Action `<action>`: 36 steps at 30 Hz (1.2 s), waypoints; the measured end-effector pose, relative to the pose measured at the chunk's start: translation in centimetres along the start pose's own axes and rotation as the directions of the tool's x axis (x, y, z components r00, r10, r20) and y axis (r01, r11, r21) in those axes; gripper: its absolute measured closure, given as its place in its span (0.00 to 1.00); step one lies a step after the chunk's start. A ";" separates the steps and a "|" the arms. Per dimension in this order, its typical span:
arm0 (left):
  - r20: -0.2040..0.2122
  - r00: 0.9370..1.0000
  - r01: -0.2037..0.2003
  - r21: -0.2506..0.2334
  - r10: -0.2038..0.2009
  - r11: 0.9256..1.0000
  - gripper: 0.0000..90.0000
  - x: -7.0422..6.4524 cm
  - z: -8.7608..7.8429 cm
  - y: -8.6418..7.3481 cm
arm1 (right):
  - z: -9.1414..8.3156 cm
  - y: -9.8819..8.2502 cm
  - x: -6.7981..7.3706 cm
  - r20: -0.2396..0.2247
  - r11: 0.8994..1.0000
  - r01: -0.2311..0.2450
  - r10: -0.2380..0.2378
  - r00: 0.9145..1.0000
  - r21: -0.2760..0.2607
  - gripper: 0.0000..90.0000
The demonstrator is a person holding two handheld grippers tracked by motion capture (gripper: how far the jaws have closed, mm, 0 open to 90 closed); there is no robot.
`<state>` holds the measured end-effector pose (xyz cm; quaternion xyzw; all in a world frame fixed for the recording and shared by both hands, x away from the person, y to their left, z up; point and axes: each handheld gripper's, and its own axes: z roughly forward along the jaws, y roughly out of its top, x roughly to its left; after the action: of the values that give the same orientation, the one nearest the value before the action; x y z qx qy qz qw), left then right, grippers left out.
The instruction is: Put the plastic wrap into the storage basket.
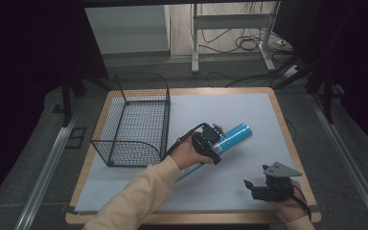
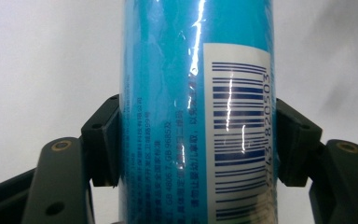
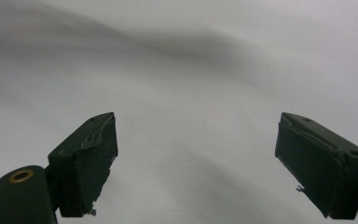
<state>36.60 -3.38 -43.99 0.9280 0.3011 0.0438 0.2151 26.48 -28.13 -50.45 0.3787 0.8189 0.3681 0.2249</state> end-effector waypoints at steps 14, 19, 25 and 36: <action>-0.010 1.000 0.013 -0.034 -0.013 0.999 0.35 0.6 -1.7 -0.1 | -0.1 0.0 0.0 0.001 1.000 -0.001 0.001 1.000 -0.005 0.15; -0.015 1.000 0.021 -0.049 -0.021 0.999 0.35 1.0 -2.3 -0.2 | -0.1 0.0 0.0 0.001 1.000 0.001 -0.001 1.000 -0.006 0.15; -0.021 0.999 0.031 -0.068 -0.033 0.997 0.35 1.4 -3.0 -0.3 | -0.1 0.0 -0.1 0.003 1.000 -0.002 0.002 1.000 -0.006 0.15; -0.033 0.998 0.053 -0.093 -0.057 0.994 0.35 2.1 -4.0 -0.5 | -0.1 0.0 -0.1 0.005 1.000 -0.003 0.003 1.000 -0.004 0.15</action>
<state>37.16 -0.30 -40.65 0.9075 0.3281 0.0684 0.2533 26.49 -28.24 -50.39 0.3805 0.8168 0.3693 0.2272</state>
